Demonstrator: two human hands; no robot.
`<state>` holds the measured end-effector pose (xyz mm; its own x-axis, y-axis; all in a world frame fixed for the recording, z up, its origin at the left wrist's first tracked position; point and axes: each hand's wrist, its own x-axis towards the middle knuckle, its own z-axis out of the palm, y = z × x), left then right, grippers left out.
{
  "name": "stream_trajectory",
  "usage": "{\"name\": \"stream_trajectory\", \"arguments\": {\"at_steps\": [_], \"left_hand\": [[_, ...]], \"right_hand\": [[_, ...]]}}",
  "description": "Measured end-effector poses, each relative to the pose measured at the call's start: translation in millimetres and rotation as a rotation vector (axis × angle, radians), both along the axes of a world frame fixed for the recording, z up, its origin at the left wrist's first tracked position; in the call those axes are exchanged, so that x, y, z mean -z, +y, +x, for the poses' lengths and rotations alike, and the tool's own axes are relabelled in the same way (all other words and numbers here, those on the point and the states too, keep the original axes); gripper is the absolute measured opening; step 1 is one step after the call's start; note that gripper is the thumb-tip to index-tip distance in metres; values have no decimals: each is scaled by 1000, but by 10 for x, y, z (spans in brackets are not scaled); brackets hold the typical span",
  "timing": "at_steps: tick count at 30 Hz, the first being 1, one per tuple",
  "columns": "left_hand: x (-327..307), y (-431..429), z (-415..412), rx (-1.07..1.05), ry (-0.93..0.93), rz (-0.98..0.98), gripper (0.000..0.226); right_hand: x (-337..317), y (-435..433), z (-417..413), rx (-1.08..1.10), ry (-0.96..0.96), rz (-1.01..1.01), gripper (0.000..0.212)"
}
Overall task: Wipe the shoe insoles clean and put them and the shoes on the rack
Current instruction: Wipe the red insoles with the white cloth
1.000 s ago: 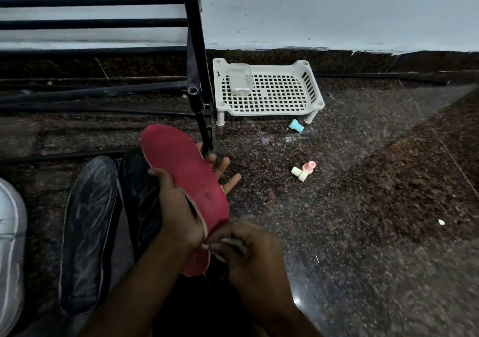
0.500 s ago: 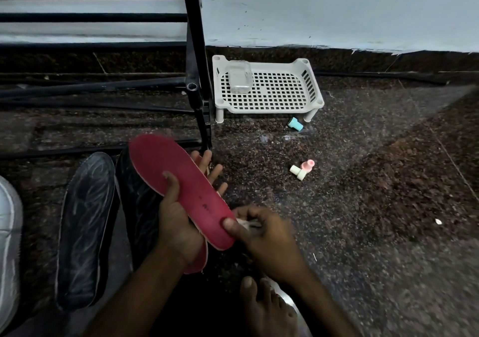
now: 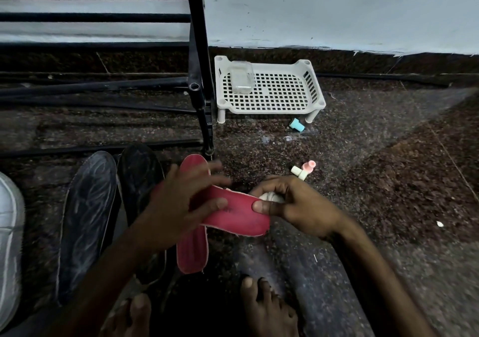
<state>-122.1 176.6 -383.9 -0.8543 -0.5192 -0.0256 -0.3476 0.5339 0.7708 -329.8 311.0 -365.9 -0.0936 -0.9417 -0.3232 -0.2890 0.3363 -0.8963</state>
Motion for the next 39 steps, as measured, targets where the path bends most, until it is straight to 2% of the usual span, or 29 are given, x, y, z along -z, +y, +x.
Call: {"name": "stream_trajectory", "arguments": {"at_steps": [2,3,6,9,10,12,17,20,22,26,29,31,33,37,39], "left_hand": [[-57,11,-19,121,-24,378,15],[-78,23,-26,110,8,507,13],[-130,66,-24,46,114,784,38],[-149,81,-12,57,179,929,81],[-166,89,-14,68,180,919,89],[-186,101,-39,92,147,832,89],[-149,140,-78,-37,38,554,58],[-93,177,-35,-79,18,430,53],[-58,196,-45,-83,-17,396,54],[-93,244,-120,-7,-36,456,49],[-122,287,-153,-63,13,498,34],[-114,299,-148,-182,41,417,29],[-106,319,-158,-247,36,338,29],[-147,397,-215,-237,57,240,21],[-207,435,-228,-236,65,151,27]], "right_hand": [[0,-57,-21,-3,-28,-40,9],[22,-77,-9,46,-70,-62,10],[114,-100,144,343,-322,-121,12],[236,-123,387,541,-396,-156,13],[264,-130,464,574,-430,-154,14],[300,-135,588,590,-496,-149,20],[316,-93,681,615,-509,-118,21],[353,-59,611,602,-456,-105,22],[361,-19,536,577,-374,-84,27],[257,106,356,535,-247,-51,31],[69,223,121,573,-13,-85,19],[-119,278,55,599,218,-166,14],[-327,265,164,521,401,-258,13],[-466,71,645,413,382,-418,20],[-339,-15,794,361,462,-457,17]]}}
